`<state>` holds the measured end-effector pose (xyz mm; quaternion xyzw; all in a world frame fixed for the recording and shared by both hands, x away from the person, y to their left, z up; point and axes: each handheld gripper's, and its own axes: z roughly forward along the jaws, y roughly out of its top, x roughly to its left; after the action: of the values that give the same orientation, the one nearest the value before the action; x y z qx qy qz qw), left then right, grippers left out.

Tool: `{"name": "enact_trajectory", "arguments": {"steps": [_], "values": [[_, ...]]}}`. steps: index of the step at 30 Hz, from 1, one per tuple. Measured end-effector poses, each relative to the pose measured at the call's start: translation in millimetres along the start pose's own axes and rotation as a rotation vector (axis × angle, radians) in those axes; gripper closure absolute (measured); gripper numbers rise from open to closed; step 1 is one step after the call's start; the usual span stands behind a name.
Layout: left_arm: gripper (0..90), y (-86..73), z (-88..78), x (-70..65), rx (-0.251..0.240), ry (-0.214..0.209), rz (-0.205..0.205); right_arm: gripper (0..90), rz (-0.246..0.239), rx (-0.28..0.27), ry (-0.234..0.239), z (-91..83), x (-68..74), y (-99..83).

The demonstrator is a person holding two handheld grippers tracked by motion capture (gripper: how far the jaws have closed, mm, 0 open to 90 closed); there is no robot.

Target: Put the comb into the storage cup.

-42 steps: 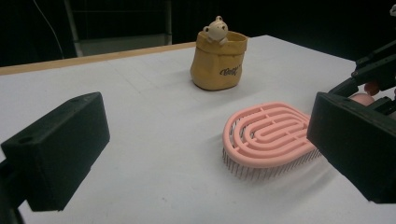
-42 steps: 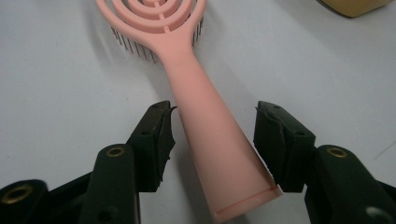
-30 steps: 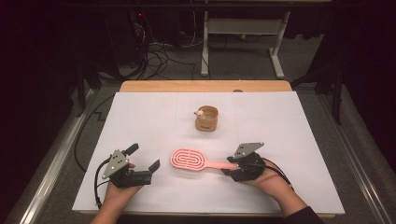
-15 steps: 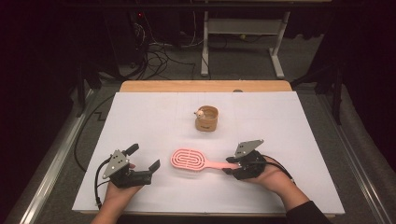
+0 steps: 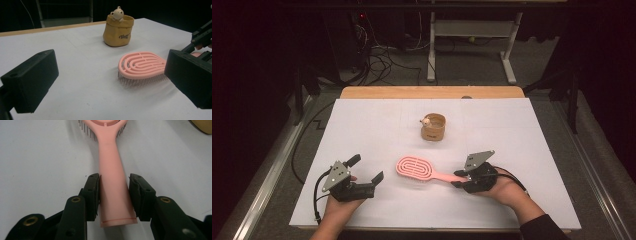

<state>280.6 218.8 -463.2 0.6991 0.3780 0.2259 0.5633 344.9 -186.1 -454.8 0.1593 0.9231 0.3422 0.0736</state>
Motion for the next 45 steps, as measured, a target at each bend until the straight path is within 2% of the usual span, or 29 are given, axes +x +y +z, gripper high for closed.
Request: {"name": "enact_trajectory", "arguments": {"steps": [6, 10, 16, 24, 33, 37, 42, 44, 45], "values": [[0.0, -0.1, -0.6, 0.5, 0.000, 0.004, 0.000, 63.2, -0.030, 0.002, -0.002, -0.8, 1.9, -0.3], [0.0, -0.1, -0.8, 0.6, 0.000, 0.004, 0.001, 63.3, -0.044, 0.002, -0.019, -5.7, 3.1, -2.0], [0.0, -0.2, -0.3, 0.6, 0.003, 0.006, 0.002, 63.3, -0.034, 0.009, -0.049, -18.4, 4.0, -12.6], [0.0, -0.5, 1.7, 0.4, 0.010, 0.007, 0.003, 63.3, 0.008, 0.006, -0.104, -39.8, 10.6, -39.1], [0.0, 0.0, 3.1, 0.3, 0.011, 0.005, -0.007, 63.3, 0.083, -0.012, -0.188, -70.0, 17.8, -76.5], [0.0, 0.4, 3.4, -0.1, 0.008, -0.001, -0.020, 63.3, 0.098, -0.013, -0.208, -76.0, 19.9, -82.6], [0.0, 5.3, 5.2, -2.8, 0.014, -0.008, 0.003, 63.3, 0.120, -0.024, -0.231, -85.0, 22.5, -91.2], [0.0, 8.1, 6.2, -2.2, 0.029, -0.005, 0.021, 63.3, 0.127, -0.019, -0.238, -87.9, 23.1, -93.8], [0.0, 10.4, 5.9, -1.2, 0.037, 0.006, 0.043, 63.3, 0.132, -0.017, -0.243, -90.3, 22.9, -96.1]]}}
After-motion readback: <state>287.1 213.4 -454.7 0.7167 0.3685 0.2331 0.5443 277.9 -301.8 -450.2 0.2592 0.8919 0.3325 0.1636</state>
